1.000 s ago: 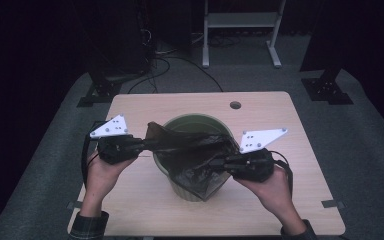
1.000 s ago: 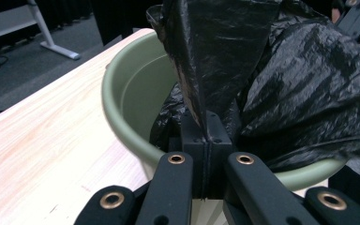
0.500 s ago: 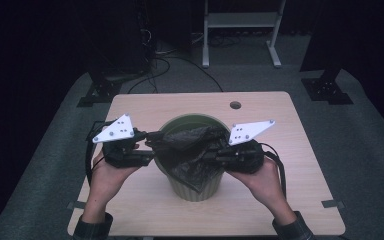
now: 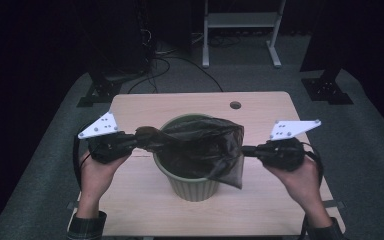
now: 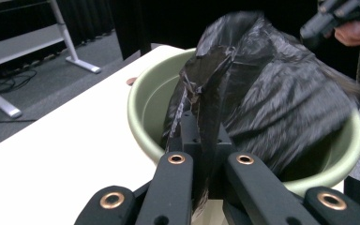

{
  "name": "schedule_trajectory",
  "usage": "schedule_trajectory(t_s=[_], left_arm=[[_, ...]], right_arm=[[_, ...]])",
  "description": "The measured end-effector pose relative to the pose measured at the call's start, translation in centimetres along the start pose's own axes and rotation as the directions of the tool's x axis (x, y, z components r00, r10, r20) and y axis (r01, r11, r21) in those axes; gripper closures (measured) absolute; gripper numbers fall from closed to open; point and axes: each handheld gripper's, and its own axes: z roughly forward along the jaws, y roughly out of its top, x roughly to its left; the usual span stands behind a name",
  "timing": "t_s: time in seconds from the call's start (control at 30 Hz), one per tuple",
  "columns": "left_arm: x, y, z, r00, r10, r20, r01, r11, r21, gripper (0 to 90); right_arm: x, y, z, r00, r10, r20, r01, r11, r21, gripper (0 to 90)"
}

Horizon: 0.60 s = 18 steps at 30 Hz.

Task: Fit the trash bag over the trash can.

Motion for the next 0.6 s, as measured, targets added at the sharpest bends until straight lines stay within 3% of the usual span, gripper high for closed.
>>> schedule_trajectory(t_s=[0.17, 0.27, 0.37, 0.4, 0.5, 0.6], left_arm=[[0.2, -0.9, -0.3, 0.9997, -0.024, 0.008, 0.024, 0.9997, -0.001, 89.9], [-0.2, -1.2, 0.0, 0.9997, -0.018, 0.017, 0.018, 0.9998, 0.003, 89.8], [-0.2, -1.3, 0.2, 0.9995, -0.019, 0.024, 0.019, 0.9998, 0.005, 89.9], [-0.2, -1.2, 0.2, 0.9996, -0.020, 0.022, 0.020, 0.9998, 0.006, 89.8], [-0.2, -1.2, 0.3, 0.9994, -0.020, 0.028, 0.020, 0.9998, 0.007, 89.8], [-0.2, -1.2, 0.4, 0.9993, -0.017, 0.034, 0.016, 0.9998, 0.012, 89.8]], right_arm=[[-3.7, -0.6, -2.1, 0.9895, 0.059, 0.132, -0.060, 0.9981, 0.009, 90.0], [-5.2, -0.7, -2.7, 0.9814, 0.083, 0.173, -0.087, 0.9961, 0.015, 90.0], [-5.4, -1.1, -2.4, 0.9847, 0.089, 0.150, -0.094, 0.9953, 0.023, 89.8], [-5.2, -1.2, -2.4, 0.9882, 0.090, 0.124, -0.092, 0.9957, 0.012, 86.6], [-4.5, -0.9, -2.5, 0.9921, 0.071, 0.103, -0.067, 0.9969, -0.041, 76.3], [-4.0, 0.1, -2.6, 0.9934, 0.044, 0.106, -0.035, 0.9957, -0.086, 66.4]])
